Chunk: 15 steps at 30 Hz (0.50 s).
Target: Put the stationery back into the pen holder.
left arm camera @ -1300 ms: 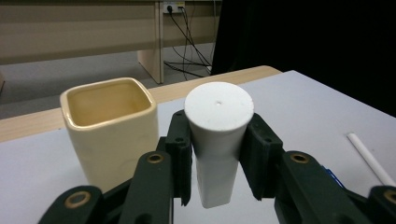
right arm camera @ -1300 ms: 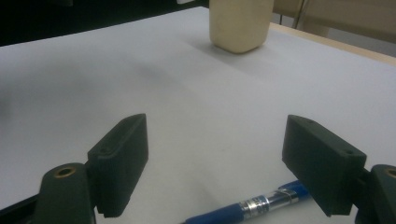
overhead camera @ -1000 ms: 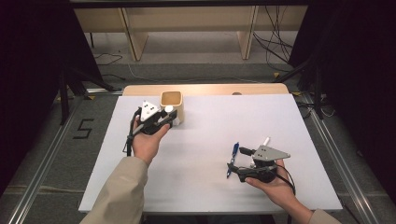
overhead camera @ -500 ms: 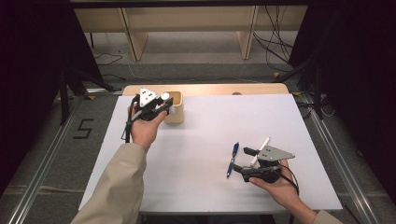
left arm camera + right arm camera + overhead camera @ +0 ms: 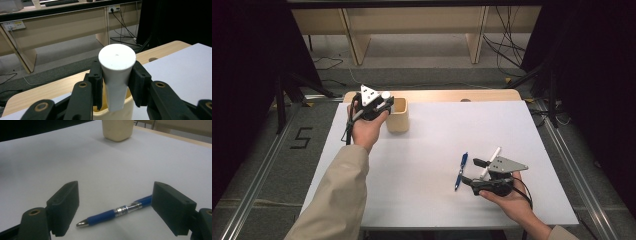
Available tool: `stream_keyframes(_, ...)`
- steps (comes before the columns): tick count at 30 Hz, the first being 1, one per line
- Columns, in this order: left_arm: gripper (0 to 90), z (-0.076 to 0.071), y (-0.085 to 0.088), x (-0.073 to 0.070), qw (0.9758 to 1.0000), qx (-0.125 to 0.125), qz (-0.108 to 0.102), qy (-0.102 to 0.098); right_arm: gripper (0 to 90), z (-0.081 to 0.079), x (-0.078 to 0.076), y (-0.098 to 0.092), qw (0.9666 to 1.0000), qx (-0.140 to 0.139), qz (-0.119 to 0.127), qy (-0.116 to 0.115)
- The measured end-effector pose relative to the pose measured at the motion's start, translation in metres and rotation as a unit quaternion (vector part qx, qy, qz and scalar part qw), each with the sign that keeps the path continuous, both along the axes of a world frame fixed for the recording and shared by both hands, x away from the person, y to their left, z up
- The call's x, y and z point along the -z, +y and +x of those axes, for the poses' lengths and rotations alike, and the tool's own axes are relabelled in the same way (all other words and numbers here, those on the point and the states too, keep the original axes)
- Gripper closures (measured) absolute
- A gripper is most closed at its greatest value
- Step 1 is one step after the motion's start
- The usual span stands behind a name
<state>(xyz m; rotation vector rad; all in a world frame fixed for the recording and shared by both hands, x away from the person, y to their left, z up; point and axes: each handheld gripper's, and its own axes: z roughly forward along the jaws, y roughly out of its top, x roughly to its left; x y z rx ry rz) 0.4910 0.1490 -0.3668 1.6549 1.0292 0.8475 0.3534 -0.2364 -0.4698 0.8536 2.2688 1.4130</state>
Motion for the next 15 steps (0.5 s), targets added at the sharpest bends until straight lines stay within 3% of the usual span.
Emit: stream_keyframes(15, 66.7, 0.017, 0.003, 0.007, 0.9998, -0.014, 0.010, 0.007, 23.2, 0.001, 0.003, 0.002, 0.9999, 0.000, 0.010, -0.002)
